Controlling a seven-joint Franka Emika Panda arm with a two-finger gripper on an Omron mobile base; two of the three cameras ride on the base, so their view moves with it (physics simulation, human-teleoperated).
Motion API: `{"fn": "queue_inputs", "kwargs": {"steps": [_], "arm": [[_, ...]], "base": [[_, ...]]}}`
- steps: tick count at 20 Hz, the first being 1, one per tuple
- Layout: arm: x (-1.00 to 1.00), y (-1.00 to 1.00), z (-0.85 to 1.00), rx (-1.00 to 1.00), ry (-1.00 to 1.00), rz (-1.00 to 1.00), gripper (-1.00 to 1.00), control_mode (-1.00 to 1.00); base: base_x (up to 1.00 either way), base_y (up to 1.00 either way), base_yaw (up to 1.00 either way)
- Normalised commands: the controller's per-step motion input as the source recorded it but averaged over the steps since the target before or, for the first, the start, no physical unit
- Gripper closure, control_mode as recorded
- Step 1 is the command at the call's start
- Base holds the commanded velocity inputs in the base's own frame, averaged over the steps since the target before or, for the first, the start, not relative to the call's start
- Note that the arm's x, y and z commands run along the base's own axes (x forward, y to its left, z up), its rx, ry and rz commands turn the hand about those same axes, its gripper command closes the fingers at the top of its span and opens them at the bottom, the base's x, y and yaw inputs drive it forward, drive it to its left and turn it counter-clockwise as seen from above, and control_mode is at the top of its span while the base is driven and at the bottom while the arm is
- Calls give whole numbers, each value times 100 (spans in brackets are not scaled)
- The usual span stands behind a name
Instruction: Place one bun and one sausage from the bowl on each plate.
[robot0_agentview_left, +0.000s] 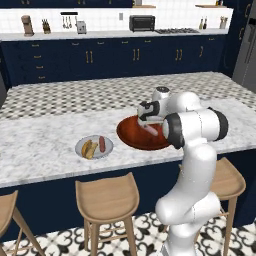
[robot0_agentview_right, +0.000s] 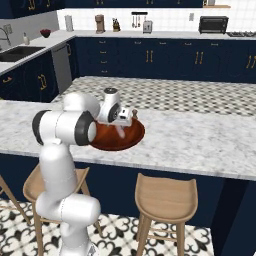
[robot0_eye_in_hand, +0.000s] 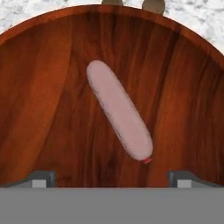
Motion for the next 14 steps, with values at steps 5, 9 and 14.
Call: {"fn": "queue_inputs", "kwargs": {"steps": [5,9,14], "arm": [[40,4,-26,0,0,0,-100,-100],[33,0,-25,0,1,0,-100,-100],[28,0,-30,-2,1,1,-100,-100]], "base": [[0,0,0],[0,0,0],[0,0,0]]}}
